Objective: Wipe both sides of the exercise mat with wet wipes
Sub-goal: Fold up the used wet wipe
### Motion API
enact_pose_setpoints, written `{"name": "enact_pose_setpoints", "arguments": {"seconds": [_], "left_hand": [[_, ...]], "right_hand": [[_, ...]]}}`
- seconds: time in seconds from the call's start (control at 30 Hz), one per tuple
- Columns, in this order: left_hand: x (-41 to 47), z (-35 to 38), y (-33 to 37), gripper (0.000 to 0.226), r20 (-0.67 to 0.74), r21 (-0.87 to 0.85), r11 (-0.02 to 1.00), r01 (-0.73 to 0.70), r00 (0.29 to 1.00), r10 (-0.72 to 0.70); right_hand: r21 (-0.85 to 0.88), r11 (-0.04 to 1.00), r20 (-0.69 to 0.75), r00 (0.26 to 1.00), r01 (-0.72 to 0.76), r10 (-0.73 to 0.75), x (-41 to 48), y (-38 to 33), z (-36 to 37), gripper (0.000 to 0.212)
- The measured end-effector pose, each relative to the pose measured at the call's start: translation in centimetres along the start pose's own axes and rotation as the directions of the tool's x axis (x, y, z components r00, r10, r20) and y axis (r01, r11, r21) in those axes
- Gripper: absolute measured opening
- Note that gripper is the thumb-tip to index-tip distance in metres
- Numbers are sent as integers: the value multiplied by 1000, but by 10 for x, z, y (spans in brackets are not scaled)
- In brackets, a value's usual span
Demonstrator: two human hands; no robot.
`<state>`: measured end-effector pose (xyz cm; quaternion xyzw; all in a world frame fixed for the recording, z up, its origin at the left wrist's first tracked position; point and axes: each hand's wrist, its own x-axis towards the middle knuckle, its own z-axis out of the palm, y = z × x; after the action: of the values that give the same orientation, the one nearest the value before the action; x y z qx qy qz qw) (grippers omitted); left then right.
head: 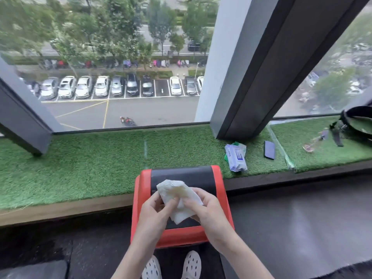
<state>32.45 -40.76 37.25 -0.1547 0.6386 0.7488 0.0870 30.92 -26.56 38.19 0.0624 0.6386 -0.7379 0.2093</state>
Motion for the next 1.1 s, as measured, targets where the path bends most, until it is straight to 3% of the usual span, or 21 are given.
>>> {"name": "enact_pose_setpoints", "arguments": {"seconds": [0.17, 0.33, 0.43, 0.63, 0.8, 0.97, 1.1], "left_hand": [[30, -5, -2, 21, 115, 23, 999, 48, 992, -51], [56, -10, -15, 29, 139, 98, 994, 51, 988, -64], [67, -14, -25, 16, 133, 88, 993, 79, 987, -90], [86, -19, -51, 17, 131, 102, 984, 145, 979, -158], [98, -23, -84, 15, 89, 138, 968, 210, 971, -223], [93, -29, -123, 14, 25, 165, 934, 316, 946, -325], [87, -30, -148, 19, -8, 172, 904, 390, 919, -395]], "right_hand": [[40, 999, -129, 991, -9, 14, 14, 5, 1, 30], [42, 999, -190, 982, -10, 18, 35, 15, -1, 14], [32, 999, -188, 981, -36, 42, 46, 24, -3, 15], [5, 994, -184, 976, -113, 112, 70, 55, -12, 16], [10, 984, -152, 972, -180, 179, 86, 89, -24, 32], [-13, 971, -125, 964, -238, 234, 84, 131, -30, 14], [-41, 959, -113, 955, -281, 275, 79, 155, -31, 17]]}}
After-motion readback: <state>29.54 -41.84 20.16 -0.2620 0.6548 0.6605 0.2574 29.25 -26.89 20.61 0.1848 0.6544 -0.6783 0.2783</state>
